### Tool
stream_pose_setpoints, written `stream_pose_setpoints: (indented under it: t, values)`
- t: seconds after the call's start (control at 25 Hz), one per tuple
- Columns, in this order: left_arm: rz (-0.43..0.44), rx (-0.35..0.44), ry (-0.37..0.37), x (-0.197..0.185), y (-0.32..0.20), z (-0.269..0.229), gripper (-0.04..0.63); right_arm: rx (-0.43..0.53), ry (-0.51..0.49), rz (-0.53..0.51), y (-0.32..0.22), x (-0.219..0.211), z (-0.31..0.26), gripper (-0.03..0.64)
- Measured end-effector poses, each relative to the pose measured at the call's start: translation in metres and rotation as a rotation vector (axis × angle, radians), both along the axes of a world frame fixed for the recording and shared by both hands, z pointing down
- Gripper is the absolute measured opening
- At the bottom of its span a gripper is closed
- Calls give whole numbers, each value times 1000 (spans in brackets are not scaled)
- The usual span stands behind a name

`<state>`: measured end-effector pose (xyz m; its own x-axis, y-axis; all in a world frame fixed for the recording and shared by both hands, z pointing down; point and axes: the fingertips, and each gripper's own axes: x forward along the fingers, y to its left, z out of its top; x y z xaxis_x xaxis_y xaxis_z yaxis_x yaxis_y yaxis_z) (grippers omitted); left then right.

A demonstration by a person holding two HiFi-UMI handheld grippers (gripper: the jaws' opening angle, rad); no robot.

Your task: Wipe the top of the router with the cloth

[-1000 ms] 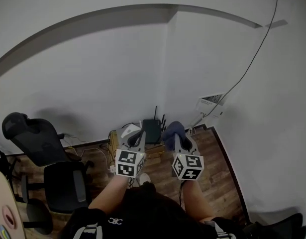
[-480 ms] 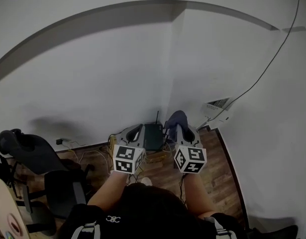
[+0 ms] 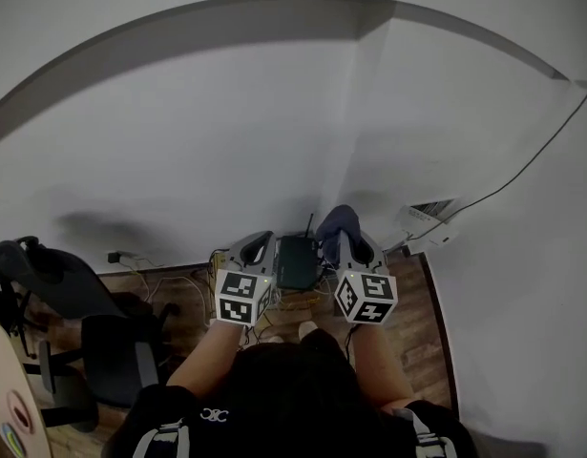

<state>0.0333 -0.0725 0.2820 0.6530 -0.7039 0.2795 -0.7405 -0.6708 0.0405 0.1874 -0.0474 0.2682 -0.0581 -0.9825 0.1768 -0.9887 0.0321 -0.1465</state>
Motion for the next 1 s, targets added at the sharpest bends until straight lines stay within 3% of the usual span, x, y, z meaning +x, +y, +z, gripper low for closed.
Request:
stream_pose_setpoints:
  t: [0.24, 0.48, 0.76, 0.88, 1.0]
  values:
    - [-33, -27, 6, 12, -28, 3, -6, -9, 144, -98, -43, -4, -1, 14]
    - [-88, -48, -2, 12, -52, 14, -8, -71, 89, -208, -84, -8, 22, 12]
    - [-196, -176, 27, -13, -68, 61, -6, -164, 108, -319, -109, -18, 62, 14]
    - [-228, -202, 1, -22, -69, 78, -6, -208, 135, -383, -115, -25, 79, 14]
    - [-256, -238, -16, -29, -63, 97, -6, -258, 72, -430, -116, -30, 94, 14]
